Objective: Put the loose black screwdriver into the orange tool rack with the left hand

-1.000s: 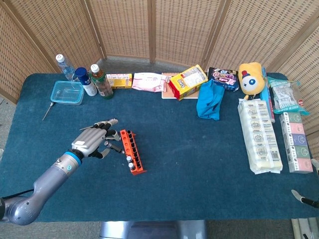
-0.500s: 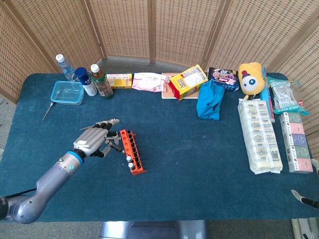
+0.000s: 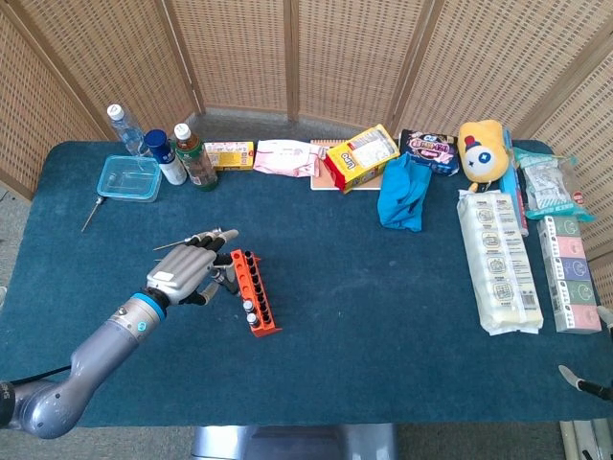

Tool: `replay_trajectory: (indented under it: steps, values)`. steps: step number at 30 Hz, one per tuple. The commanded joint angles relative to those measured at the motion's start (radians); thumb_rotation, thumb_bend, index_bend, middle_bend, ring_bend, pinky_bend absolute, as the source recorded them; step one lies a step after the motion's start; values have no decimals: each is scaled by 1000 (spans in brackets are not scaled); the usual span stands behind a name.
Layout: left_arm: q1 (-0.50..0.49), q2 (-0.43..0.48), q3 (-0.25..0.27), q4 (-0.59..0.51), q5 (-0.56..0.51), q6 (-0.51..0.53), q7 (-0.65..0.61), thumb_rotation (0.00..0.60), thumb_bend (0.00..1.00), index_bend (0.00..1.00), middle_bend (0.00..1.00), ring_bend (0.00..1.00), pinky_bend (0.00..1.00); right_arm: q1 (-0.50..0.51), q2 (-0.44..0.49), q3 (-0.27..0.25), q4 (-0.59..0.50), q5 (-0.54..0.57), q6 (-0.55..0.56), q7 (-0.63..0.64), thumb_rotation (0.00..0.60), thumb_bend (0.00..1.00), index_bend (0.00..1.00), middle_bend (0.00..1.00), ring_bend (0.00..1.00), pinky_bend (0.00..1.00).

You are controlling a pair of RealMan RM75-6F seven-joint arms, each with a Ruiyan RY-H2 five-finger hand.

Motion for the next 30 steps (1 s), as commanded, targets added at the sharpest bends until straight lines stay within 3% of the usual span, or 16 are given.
replay_trajectory:
  steps: [1, 14, 30]
  values:
    - [-16, 1, 4, -21, -5, 24, 38, 600, 505, 483, 0, 0, 50, -1, 0, 0, 1, 0, 1, 1, 550, 50, 110, 125, 100, 70]
    - [-73, -67, 35, -47, -64, 128, 212, 600, 506, 483, 0, 0, 49, -6, -7, -2, 12, 6, -2, 16, 549, 51, 110, 125, 100, 70]
    - [-119, -120, 35, -93, -122, 221, 339, 600, 500, 483, 0, 0, 49, -12, -14, 0, 31, 12, -5, 38, 548, 50, 109, 125, 100, 70]
